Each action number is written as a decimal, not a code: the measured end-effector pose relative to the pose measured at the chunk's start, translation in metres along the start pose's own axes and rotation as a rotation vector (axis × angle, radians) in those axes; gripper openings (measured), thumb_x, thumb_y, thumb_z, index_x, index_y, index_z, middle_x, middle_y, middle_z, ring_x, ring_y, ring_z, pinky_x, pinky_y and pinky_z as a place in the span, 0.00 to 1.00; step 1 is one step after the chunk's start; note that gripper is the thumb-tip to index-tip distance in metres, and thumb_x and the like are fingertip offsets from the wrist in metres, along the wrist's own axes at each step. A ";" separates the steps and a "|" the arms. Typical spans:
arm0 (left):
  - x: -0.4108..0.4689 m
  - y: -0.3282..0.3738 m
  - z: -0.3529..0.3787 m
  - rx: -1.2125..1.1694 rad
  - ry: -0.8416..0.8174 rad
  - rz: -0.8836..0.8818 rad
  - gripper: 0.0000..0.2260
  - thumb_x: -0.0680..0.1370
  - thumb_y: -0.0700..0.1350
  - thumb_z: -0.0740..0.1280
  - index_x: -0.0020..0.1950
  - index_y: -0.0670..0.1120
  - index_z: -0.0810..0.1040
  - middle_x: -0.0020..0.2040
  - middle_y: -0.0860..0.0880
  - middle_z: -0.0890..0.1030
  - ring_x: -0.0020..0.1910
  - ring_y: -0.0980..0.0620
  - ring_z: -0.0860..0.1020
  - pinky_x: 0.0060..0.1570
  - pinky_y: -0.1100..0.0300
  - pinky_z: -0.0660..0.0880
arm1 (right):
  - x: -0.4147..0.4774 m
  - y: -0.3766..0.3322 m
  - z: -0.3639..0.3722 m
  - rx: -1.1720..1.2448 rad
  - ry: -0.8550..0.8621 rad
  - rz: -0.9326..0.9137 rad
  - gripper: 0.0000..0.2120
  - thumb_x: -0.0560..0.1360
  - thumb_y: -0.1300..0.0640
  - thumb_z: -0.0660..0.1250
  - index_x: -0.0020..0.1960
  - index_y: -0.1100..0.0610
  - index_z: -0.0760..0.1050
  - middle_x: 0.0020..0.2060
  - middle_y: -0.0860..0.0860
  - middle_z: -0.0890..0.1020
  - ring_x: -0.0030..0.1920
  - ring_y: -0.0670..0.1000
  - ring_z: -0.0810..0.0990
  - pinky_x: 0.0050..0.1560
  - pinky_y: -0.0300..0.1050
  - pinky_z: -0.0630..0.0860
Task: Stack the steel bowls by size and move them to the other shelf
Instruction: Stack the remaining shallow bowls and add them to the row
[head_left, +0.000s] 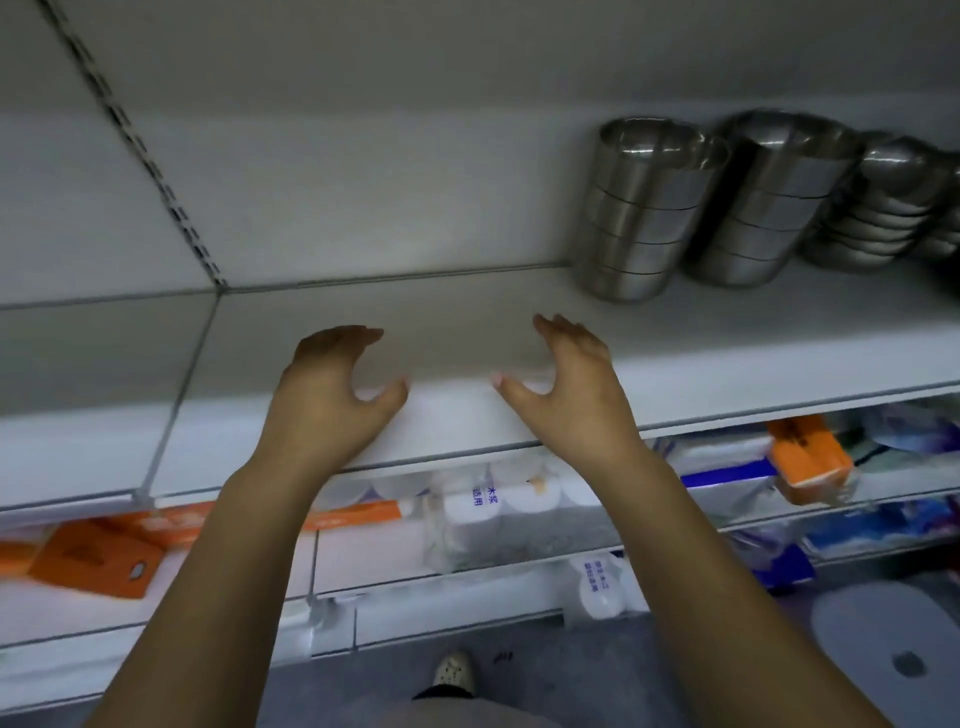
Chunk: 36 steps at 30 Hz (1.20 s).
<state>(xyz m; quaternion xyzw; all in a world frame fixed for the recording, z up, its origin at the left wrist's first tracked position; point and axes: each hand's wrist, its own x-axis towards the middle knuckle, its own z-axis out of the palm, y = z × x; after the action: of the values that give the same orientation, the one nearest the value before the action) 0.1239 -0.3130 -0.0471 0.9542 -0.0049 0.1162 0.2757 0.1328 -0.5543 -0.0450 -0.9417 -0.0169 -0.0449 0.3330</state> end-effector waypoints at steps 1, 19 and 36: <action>-0.012 -0.007 -0.009 -0.004 0.028 -0.018 0.31 0.72 0.60 0.68 0.72 0.47 0.78 0.71 0.47 0.79 0.73 0.45 0.71 0.69 0.52 0.69 | -0.005 -0.010 0.005 0.008 -0.026 -0.032 0.38 0.77 0.40 0.71 0.81 0.52 0.62 0.81 0.52 0.63 0.82 0.53 0.54 0.79 0.48 0.58; -0.211 -0.103 -0.163 0.052 0.380 -0.372 0.30 0.73 0.56 0.68 0.73 0.44 0.77 0.71 0.45 0.78 0.74 0.45 0.71 0.73 0.56 0.64 | -0.118 -0.194 0.116 0.132 -0.327 -0.527 0.32 0.78 0.49 0.72 0.79 0.53 0.67 0.81 0.54 0.63 0.81 0.52 0.55 0.76 0.39 0.53; -0.289 -0.383 -0.396 0.161 0.428 -0.445 0.28 0.78 0.58 0.69 0.76 0.48 0.72 0.69 0.48 0.78 0.70 0.47 0.71 0.68 0.49 0.72 | -0.178 -0.490 0.334 0.188 -0.330 -0.635 0.26 0.80 0.52 0.70 0.75 0.58 0.71 0.74 0.55 0.74 0.76 0.56 0.67 0.75 0.45 0.61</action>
<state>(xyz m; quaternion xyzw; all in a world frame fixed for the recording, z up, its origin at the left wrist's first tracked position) -0.2159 0.2046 0.0121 0.9046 0.2711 0.2510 0.2126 -0.0498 0.0366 -0.0135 -0.8496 -0.3656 0.0081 0.3801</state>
